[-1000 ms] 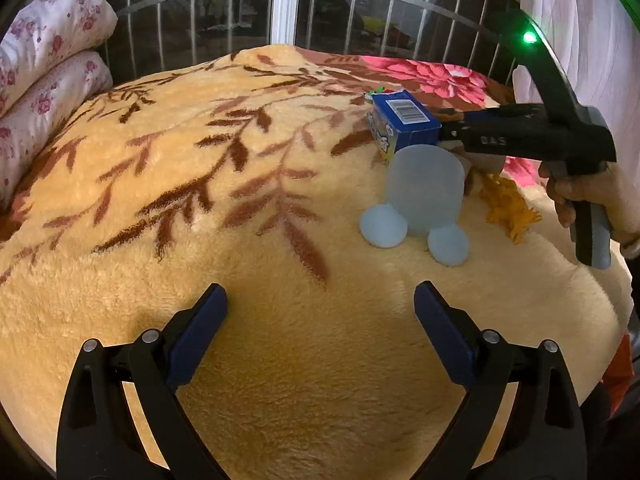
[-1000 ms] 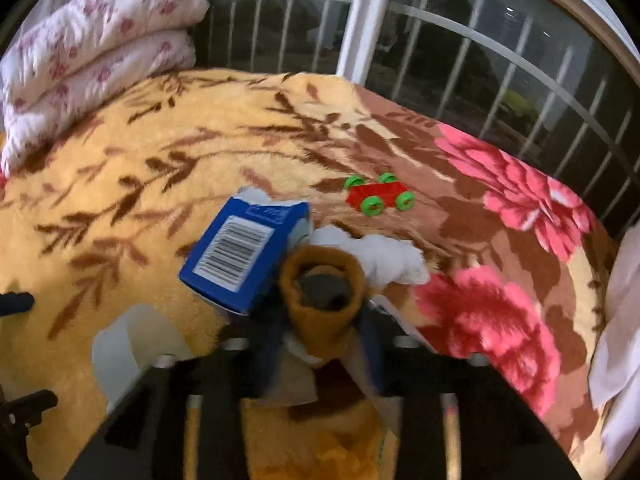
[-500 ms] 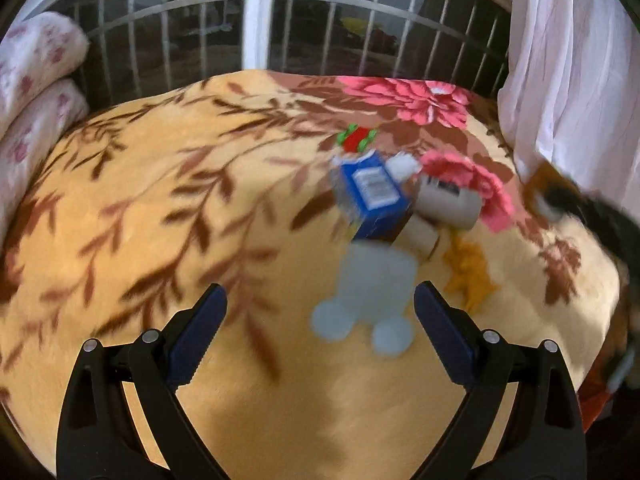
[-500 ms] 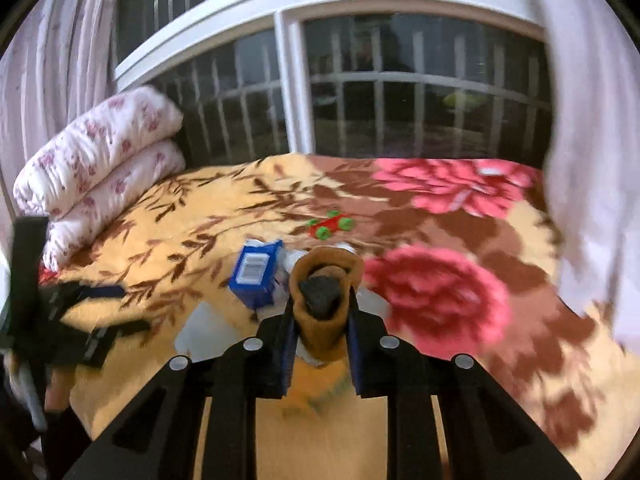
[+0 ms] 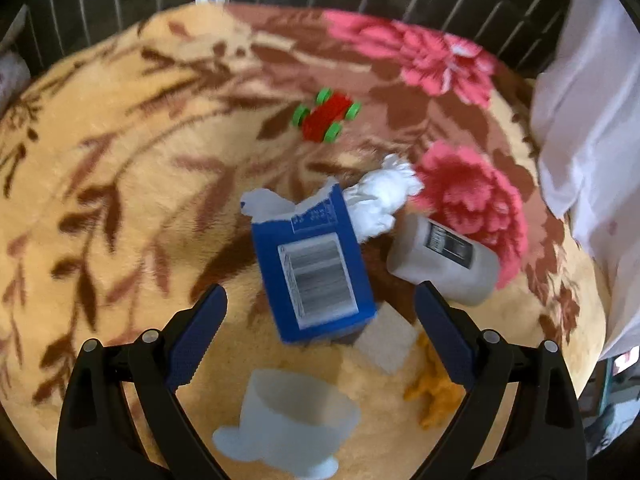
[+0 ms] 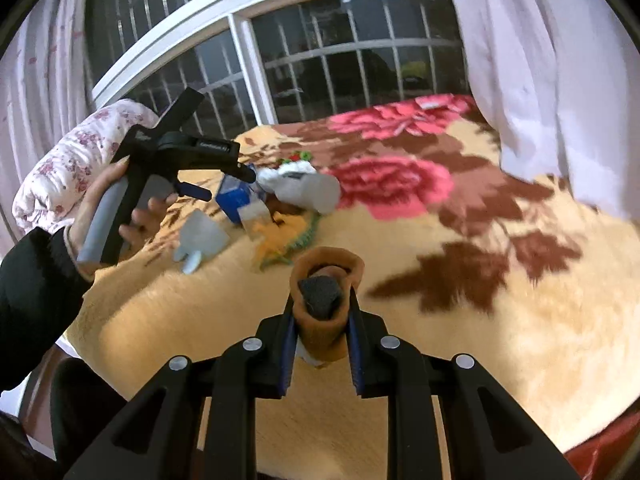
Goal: Collect trash
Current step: 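Grasp the blue milk carton with the left gripper while the right holds a brown item, then lower both grippers over the orange bin and open them to drop the items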
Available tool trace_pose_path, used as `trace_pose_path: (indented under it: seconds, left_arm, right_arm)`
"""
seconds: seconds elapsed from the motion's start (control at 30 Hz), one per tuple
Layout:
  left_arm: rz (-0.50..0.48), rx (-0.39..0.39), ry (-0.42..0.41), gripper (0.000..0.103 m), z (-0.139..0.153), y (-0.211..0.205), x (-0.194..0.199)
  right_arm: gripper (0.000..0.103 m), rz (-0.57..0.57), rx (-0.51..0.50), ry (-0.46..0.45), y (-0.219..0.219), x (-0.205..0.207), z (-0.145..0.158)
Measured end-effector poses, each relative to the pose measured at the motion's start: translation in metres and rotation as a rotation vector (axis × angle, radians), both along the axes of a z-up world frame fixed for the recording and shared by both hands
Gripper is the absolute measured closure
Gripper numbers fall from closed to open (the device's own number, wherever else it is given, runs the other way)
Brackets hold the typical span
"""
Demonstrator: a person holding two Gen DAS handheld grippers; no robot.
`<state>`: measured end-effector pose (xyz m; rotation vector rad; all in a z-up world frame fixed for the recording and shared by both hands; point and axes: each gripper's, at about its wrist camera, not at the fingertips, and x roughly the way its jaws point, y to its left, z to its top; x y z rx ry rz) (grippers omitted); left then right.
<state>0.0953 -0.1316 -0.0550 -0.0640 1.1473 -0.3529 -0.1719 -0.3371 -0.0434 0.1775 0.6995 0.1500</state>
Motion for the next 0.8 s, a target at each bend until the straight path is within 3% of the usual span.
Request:
trace_pose_path:
  seconds: [0.03, 0.13, 0.2, 0.33, 0.53, 0.63, 0.8]
  left_arm:
    - [0.004, 0.01, 0.015, 0.011, -0.004, -0.001, 0.007]
    - [0.005, 0.04, 0.063, 0.051, -0.014, -0.003, 0.02]
    - [0.005, 0.044, 0.073, 0.053, -0.014, -0.001, 0.024]
    - [0.016, 0.067, 0.006, 0.054, 0.004, 0.006, 0.011]
    - [-0.004, -0.015, -0.131, 0.054, 0.057, 0.026, -0.033]
    - [-0.017, -0.055, -0.207, 0.054, 0.085, 0.043, -0.072]
    - [-0.06, -0.048, -0.365, 0.054, 0.109, 0.058, -0.153]
  right_arm:
    - [0.081, -0.003, 0.011, 0.0, -0.003, -0.001, -0.002]
    - [0.081, -0.01, 0.033, -0.007, -0.005, -0.005, -0.003]
    - [0.081, -0.009, 0.039, -0.016, -0.004, -0.006, -0.002]
    - [0.081, 0.0, 0.04, -0.031, 0.002, -0.009, 0.003]
    - [0.081, 0.027, 0.054, -0.057, 0.013, -0.022, 0.02]
    - [0.081, 0.048, 0.052, -0.076, 0.024, -0.033, 0.033]
    - [0.081, 0.111, 0.042, -0.078, 0.052, -0.057, 0.048]
